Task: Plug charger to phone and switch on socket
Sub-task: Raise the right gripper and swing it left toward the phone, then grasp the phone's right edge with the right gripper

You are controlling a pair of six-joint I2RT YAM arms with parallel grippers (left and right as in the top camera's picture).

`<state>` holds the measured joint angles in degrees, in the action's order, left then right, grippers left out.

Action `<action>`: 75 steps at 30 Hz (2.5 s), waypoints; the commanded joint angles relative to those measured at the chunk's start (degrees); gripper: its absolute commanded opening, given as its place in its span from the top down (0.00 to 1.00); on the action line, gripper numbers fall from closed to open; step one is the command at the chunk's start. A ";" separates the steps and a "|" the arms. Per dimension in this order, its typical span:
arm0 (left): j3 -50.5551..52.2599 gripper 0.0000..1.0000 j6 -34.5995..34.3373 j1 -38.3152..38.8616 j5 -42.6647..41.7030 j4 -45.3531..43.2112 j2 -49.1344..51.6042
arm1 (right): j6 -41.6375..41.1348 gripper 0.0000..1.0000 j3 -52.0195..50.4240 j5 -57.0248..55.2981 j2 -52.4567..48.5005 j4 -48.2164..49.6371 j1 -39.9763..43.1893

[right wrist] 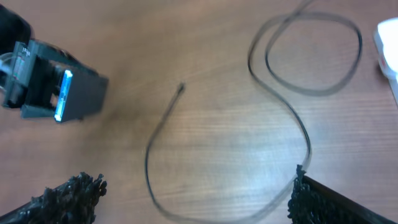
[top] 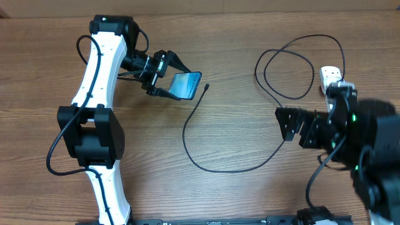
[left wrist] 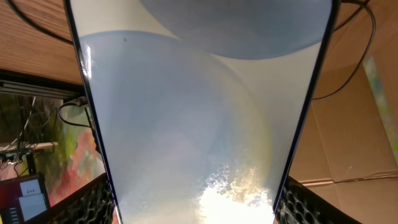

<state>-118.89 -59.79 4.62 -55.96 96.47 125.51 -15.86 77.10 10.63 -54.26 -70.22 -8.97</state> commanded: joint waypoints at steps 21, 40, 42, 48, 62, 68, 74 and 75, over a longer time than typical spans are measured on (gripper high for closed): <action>-1.60 0.39 -3.37 -0.11 -0.39 -1.49 -0.17 | -1.62 0.01 15.85 9.40 -15.96 -10.03 26.71; -1.60 0.41 -18.86 0.35 23.63 -3.76 -0.17 | 11.89 0.08 2.51 35.43 -24.59 -1.07 29.11; -1.60 0.41 -20.28 0.79 26.45 -3.76 -0.17 | 11.87 0.08 -0.02 37.29 -24.59 1.55 28.30; -1.60 0.42 -23.52 2.93 32.22 -3.80 -0.17 | 9.97 0.08 -7.15 40.48 -24.74 10.58 23.58; -1.60 0.39 -27.10 6.64 35.65 -4.42 -0.17 | -11.63 0.21 -15.15 39.78 -33.48 36.22 5.42; -1.60 0.40 -28.50 7.54 37.48 -5.29 -0.17 | -25.46 0.25 -15.15 38.62 -38.18 45.05 -1.57; -1.60 0.39 -29.81 8.59 38.58 -5.49 -0.17 | -34.40 0.34 -15.15 33.38 -41.13 48.83 -7.19; -1.60 0.39 -30.05 8.79 38.58 -5.49 -0.17 | -35.47 0.36 -15.15 32.65 -41.53 49.35 -7.93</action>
<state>-118.89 -87.53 12.49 -18.24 90.72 125.51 -44.47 62.43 46.65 -94.70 -22.04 -14.83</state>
